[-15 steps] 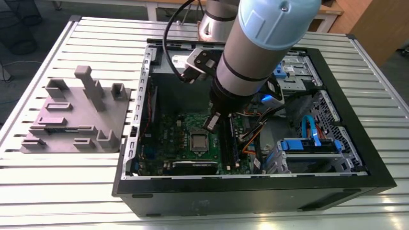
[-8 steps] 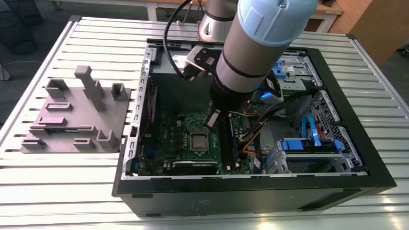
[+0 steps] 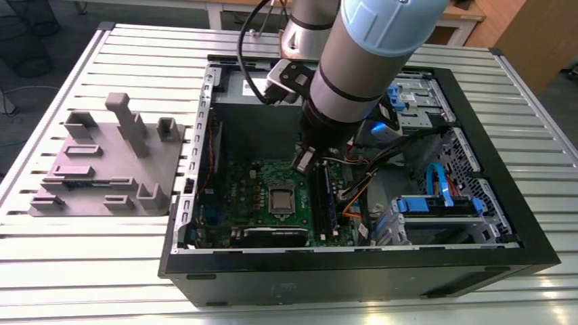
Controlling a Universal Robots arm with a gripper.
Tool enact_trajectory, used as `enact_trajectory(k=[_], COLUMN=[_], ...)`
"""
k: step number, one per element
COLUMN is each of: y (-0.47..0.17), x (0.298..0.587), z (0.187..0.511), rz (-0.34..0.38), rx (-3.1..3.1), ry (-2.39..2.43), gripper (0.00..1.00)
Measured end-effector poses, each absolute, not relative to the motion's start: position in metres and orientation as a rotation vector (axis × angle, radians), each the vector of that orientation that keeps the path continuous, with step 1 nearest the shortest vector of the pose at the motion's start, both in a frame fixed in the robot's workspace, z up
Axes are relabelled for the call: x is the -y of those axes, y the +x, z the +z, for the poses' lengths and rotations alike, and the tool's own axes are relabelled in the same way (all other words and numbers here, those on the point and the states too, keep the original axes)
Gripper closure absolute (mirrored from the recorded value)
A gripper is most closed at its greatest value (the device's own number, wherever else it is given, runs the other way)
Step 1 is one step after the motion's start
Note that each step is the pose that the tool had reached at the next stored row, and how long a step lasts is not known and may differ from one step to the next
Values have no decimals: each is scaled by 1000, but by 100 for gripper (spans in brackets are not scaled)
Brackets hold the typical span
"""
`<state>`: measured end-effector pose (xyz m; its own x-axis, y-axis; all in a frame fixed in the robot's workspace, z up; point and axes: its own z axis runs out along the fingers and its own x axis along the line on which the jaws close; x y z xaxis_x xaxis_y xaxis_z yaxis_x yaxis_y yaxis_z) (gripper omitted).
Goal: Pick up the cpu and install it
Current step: 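Install the first cpu locking lever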
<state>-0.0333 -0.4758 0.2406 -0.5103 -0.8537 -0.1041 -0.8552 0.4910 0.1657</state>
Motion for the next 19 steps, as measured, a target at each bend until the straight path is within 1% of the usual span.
enact_trajectory(k=[11,19], y=[-26,-27], x=[462,458], z=[238,234], rz=[308,308], rx=[-2706,-2691], ry=[-1551,-1581], gripper=[89,89])
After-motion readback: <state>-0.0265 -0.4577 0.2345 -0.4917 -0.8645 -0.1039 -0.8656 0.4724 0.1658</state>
